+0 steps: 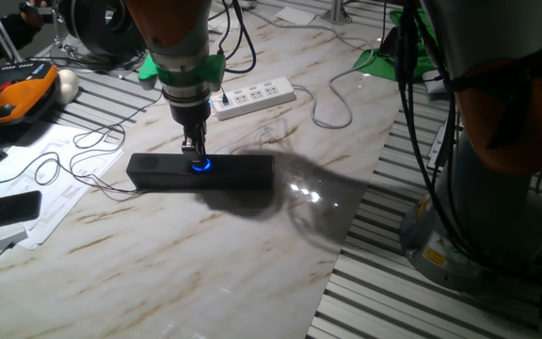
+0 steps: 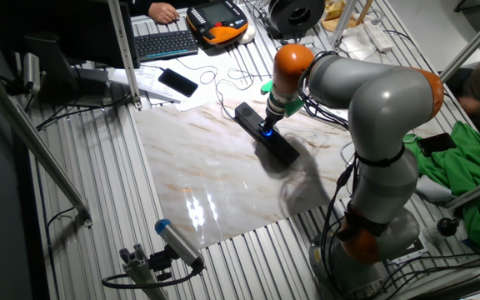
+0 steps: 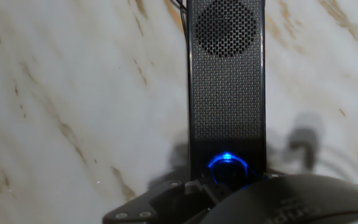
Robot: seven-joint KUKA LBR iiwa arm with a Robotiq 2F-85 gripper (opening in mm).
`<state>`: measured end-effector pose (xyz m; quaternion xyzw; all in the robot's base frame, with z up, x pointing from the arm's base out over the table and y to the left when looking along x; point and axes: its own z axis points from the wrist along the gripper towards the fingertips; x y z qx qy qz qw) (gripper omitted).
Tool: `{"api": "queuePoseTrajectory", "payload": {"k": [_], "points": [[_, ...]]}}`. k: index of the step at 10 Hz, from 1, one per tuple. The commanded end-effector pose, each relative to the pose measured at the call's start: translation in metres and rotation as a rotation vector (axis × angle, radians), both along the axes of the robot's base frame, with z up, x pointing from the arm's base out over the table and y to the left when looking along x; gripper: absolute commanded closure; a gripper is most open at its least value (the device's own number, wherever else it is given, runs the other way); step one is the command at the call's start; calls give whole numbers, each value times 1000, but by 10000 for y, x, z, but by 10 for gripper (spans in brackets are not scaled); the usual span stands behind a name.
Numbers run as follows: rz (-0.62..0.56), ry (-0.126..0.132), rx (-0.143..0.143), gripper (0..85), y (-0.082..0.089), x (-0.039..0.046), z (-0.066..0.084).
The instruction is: Turn the knob to increase the volume of the speaker
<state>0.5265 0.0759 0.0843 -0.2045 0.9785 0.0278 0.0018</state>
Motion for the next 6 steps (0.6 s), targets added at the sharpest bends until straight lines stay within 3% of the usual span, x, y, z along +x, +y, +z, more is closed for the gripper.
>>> {"api": "queuePoseTrajectory", "payload": {"k": [1,6], "points": [[0,-2,0,510,1,-1,-1],[-6,-23,-9,510,7,-4,-8]]}}
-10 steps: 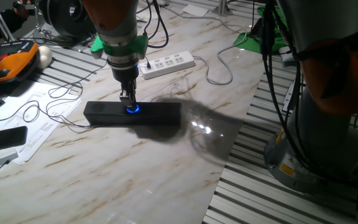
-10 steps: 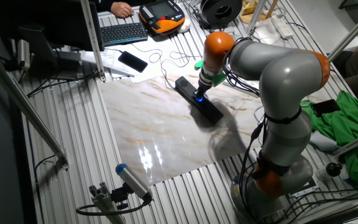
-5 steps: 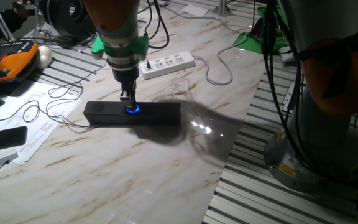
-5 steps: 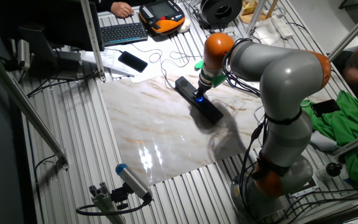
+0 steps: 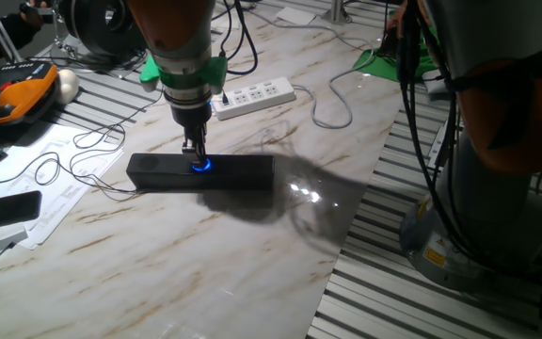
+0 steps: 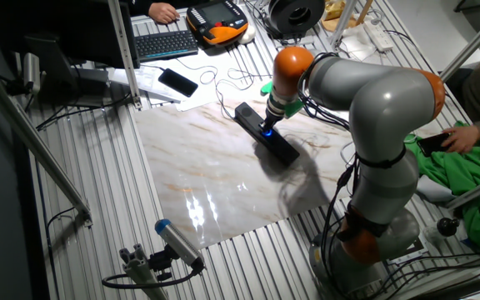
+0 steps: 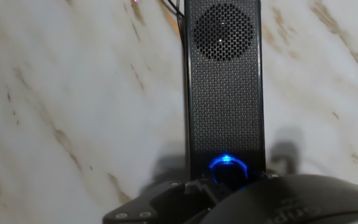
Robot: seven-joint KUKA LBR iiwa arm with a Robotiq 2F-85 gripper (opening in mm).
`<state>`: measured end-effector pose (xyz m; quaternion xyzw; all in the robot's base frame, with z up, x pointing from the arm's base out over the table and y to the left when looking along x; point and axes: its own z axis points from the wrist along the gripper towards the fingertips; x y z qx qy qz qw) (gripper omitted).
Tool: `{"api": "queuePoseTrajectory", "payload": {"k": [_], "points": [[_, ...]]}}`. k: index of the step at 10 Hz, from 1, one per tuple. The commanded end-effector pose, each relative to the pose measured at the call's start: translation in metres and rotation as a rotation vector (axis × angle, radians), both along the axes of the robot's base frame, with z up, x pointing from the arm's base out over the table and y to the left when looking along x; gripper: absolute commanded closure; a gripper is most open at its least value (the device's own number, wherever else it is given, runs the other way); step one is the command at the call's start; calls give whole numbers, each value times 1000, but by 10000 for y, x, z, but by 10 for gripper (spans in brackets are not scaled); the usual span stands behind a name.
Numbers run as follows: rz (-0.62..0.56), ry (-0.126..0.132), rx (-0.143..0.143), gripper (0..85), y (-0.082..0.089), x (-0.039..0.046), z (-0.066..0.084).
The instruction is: Turn the knob to increase the volume of the speaker
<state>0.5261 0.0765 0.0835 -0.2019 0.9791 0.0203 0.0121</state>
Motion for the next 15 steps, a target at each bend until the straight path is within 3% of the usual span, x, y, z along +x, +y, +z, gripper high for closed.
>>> {"api": "queuePoseTrajectory", "payload": {"k": [1,6,7,8,11,12,13,14,15], "points": [[0,-2,-2,510,1,0,-1],[6,-2,-2,510,8,0,-4],[-12,4,5,680,8,-1,-4],[-38,12,5,680,9,-2,-5],[-57,5,-16,680,11,-3,-3],[-57,3,-33,510,12,0,0],[-57,3,-33,510,14,2,3],[-55,1,-36,340,15,2,6],[-54,1,-36,340,15,2,8]]}}
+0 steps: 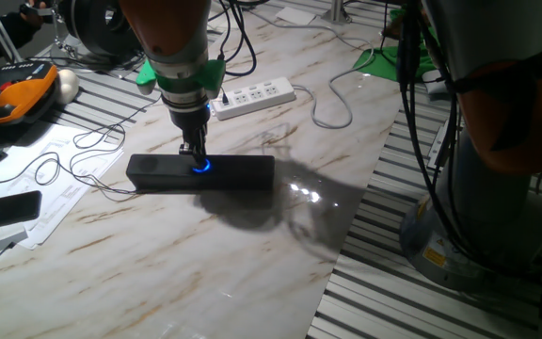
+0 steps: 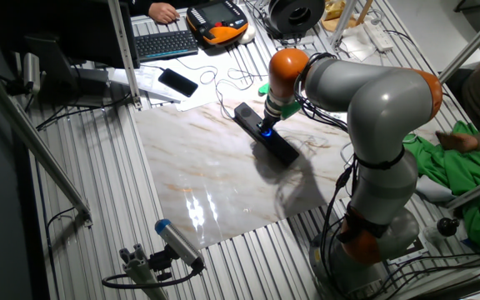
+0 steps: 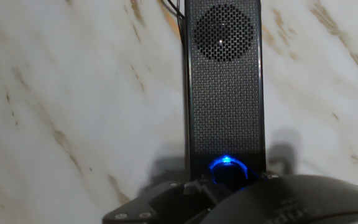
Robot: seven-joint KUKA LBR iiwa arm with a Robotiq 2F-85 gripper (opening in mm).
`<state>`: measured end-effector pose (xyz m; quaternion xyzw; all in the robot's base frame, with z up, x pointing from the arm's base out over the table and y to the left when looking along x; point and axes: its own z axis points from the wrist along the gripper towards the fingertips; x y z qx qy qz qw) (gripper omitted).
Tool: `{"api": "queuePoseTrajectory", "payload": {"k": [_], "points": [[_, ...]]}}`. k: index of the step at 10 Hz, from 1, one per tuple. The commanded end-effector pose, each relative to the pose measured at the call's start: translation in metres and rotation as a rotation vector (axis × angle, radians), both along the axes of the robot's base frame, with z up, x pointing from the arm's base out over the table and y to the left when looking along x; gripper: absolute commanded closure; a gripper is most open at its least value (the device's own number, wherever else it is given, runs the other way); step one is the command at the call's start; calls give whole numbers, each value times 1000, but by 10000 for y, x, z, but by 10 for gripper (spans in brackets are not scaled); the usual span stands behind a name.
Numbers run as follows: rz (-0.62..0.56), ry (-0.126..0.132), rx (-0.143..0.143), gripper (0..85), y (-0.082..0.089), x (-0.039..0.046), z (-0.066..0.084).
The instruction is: Turn the knob to increase the volume of the speaker
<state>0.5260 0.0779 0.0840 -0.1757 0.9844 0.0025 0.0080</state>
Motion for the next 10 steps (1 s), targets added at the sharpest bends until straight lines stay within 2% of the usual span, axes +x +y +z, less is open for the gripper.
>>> {"api": "queuePoseTrajectory", "payload": {"k": [1,5,7,8,10], "points": [[0,-1,0,340,-1,3,6],[3,-9,5,340,7,-2,-16],[6,-4,8,340,-16,4,-12],[6,-4,9,510,-21,2,-15],[8,-4,14,510,-24,-3,-36]]}}
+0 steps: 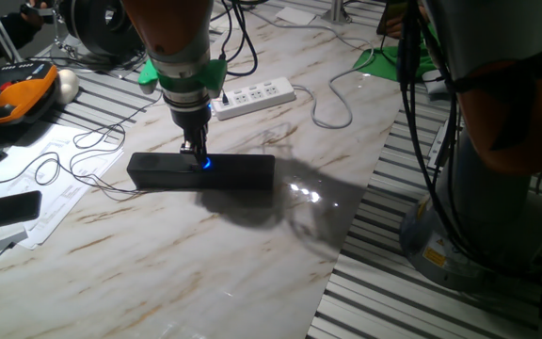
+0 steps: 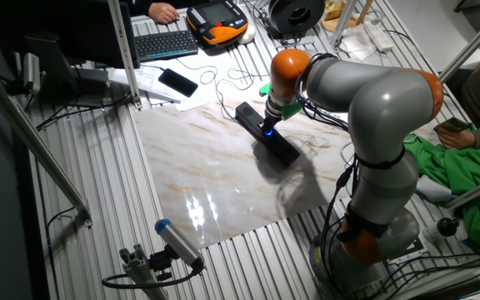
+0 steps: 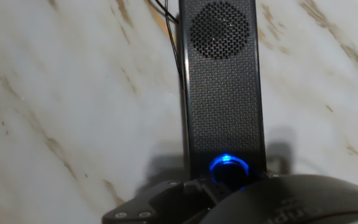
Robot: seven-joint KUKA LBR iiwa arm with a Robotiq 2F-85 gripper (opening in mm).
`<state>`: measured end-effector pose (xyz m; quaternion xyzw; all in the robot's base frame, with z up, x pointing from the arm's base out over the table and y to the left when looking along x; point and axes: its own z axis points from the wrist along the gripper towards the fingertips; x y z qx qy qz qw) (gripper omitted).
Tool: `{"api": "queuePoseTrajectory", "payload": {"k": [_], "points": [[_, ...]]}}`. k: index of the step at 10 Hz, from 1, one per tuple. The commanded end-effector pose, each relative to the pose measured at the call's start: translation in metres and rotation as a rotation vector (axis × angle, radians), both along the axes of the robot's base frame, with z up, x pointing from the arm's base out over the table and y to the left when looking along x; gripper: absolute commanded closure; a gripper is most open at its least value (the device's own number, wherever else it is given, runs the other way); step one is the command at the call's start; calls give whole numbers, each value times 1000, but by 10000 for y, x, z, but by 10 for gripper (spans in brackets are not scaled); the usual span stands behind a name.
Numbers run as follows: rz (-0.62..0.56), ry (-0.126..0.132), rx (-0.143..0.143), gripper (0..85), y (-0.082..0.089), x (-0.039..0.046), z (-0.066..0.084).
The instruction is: Turn the knob to increase the volume of the speaker
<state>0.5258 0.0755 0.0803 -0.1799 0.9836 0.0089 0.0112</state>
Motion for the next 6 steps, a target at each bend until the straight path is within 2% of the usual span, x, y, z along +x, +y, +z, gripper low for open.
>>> {"api": "queuePoseTrajectory", "payload": {"k": [1,6], "points": [[1,0,2,510,0,0,-3],[-4,-11,5,510,2,2,-2]]}}
